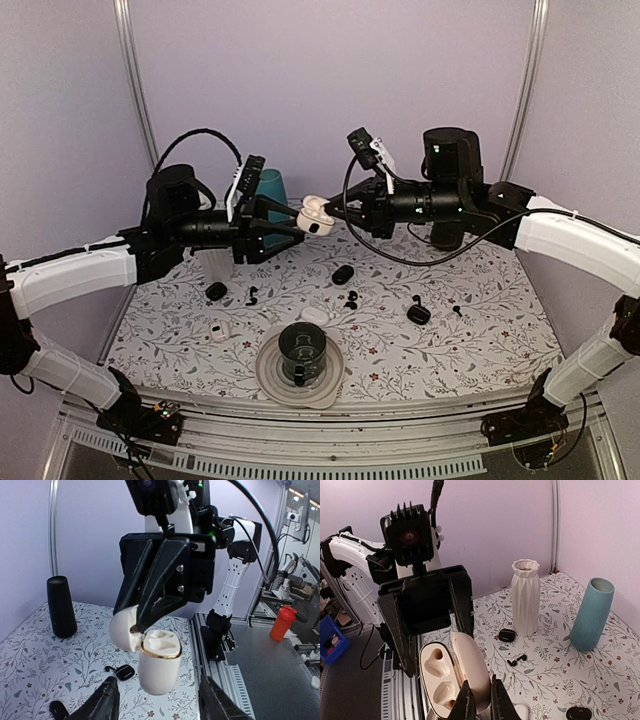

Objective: Insert the wireless bluetooth earbuds into the charging case
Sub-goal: Pass from the left arm to the right, then pass from the right arm to the left

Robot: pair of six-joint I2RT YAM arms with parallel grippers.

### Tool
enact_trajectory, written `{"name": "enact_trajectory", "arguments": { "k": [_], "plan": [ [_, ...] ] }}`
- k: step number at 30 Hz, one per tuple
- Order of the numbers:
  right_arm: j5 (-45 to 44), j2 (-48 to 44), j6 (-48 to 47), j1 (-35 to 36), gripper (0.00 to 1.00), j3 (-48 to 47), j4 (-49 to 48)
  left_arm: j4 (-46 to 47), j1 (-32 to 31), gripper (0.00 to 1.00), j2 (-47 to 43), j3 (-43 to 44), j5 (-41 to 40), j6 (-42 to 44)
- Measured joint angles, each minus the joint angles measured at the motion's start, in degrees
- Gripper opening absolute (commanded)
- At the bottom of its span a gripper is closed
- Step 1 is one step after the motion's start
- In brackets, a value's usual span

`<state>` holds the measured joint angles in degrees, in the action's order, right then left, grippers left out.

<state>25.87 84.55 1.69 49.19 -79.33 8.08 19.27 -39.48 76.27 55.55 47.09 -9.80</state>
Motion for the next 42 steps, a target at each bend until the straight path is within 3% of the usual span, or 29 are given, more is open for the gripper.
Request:
{"name": "enact_trajectory", "arguments": {
  "k": [12, 32, 42],
  "plan": [
    [-4.5, 1.1, -5.8, 2.3, 0.05, -0.9, 3.3, -0.1, -0.9, 0.42, -1.7, -1.2, -1.7, 5.5],
    [-6.9, 1.1, -6.9, 2.9, 0.06, -1.0, 3.6, 0.0, -1.0, 0.4, 0.2, -1.2, -2.8, 5.1],
    [-7.2, 1.3, -6.9, 3.0, 0.06, -1.0, 3.6, 0.5, -1.0, 0.34, 0.4, -1.2, -2.4, 4.3]
  ]
}}
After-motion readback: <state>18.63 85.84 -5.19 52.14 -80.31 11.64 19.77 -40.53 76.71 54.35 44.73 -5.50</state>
